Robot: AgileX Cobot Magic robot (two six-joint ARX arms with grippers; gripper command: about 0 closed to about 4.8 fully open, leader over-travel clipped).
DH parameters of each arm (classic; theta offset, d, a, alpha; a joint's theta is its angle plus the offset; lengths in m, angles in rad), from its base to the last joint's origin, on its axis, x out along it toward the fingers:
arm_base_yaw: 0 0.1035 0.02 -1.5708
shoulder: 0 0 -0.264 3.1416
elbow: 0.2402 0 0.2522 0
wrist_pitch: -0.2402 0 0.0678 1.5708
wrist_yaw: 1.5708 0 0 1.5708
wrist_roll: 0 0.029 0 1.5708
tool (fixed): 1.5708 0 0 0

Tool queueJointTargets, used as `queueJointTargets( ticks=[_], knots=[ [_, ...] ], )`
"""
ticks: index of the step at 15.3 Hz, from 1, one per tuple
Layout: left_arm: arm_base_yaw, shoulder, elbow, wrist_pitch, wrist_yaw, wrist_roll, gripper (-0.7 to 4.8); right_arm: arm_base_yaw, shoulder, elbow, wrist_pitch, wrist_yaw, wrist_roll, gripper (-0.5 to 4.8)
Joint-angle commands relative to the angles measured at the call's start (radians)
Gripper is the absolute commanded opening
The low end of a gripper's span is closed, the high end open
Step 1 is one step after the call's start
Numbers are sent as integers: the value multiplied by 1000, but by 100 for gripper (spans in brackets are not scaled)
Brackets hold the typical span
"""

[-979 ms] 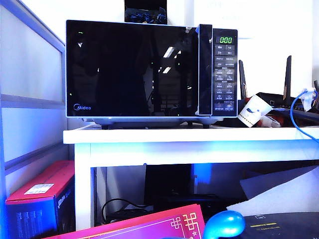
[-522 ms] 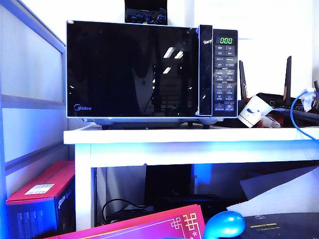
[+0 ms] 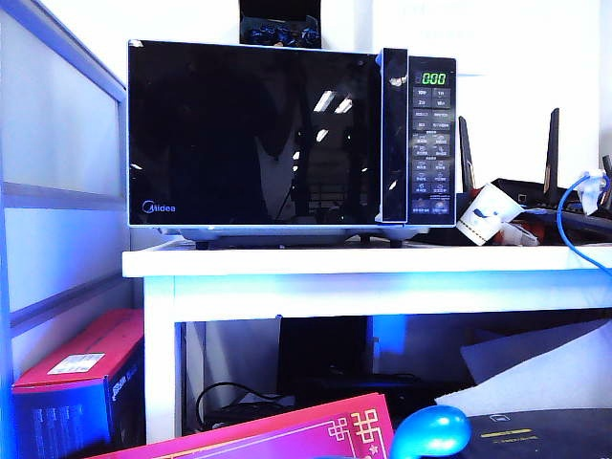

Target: Open the microwave door, place the orange inside the microwave, then close the microwave door.

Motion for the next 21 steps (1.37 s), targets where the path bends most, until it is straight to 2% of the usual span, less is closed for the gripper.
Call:
queueJointTargets(
  ticks=[1,2,3,5,7,8,11,13,17,21],
  knots=[
    [0,-103,-301,167,44,-67,-5,1,-139,-355,236,-52,43,-1],
    [0,-161,-495,308,49,-87,-5,1,-235,-586,404,-66,66,-1],
    [-1,-190,-643,445,49,-110,-5,1,-298,-742,528,-64,88,-1],
    [-1,-194,-918,727,46,-155,-5,0,-447,-1090,784,-13,92,-1],
    [-2,-183,-1132,956,47,-211,-5,0,-548,-1324,912,58,143,-1],
    [-2,-179,-1255,1054,17,-222,-5,0,-618,-1481,947,98,152,-1],
    [-2,-180,-1469,1096,11,-265,-5,0,-734,-1777,977,93,224,-1],
    [-2,-180,-1541,1097,15,-267,-5,0,-797,-1928,980,95,281,-1],
    [-2,-181,-1564,1071,11,-259,-5,0,-865,-2057,971,93,315,-1],
    [-2,-181,-1563,1066,16,-264,-4,0,-876,-2083,832,94,315,-1]
  ],
)
